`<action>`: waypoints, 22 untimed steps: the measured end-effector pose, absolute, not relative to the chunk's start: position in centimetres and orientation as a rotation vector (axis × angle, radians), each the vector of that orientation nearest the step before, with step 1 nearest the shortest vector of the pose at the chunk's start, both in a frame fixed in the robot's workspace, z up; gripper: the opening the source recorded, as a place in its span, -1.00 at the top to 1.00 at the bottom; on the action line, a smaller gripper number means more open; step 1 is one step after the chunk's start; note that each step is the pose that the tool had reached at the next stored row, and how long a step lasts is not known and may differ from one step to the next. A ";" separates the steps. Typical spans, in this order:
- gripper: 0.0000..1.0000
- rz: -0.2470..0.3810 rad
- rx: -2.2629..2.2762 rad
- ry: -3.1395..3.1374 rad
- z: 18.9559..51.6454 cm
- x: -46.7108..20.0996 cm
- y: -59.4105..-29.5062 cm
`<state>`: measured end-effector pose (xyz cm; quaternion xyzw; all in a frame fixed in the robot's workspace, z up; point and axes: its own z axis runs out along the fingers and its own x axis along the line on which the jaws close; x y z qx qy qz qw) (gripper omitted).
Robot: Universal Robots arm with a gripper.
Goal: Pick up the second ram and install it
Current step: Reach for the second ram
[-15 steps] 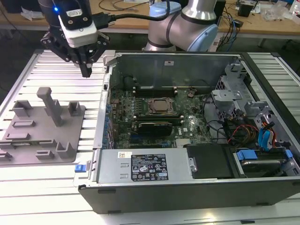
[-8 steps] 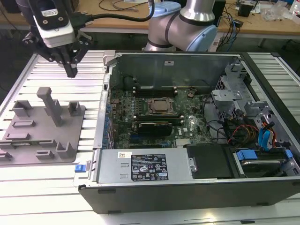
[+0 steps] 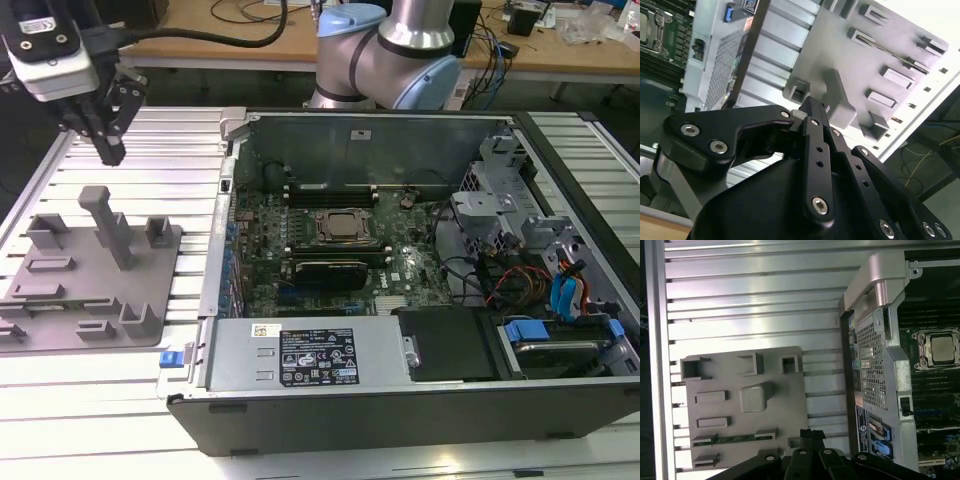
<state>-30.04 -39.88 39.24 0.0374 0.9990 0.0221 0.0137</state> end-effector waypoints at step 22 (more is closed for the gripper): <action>0.84 0.069 0.116 3.109 37.6 -38.4 -41.1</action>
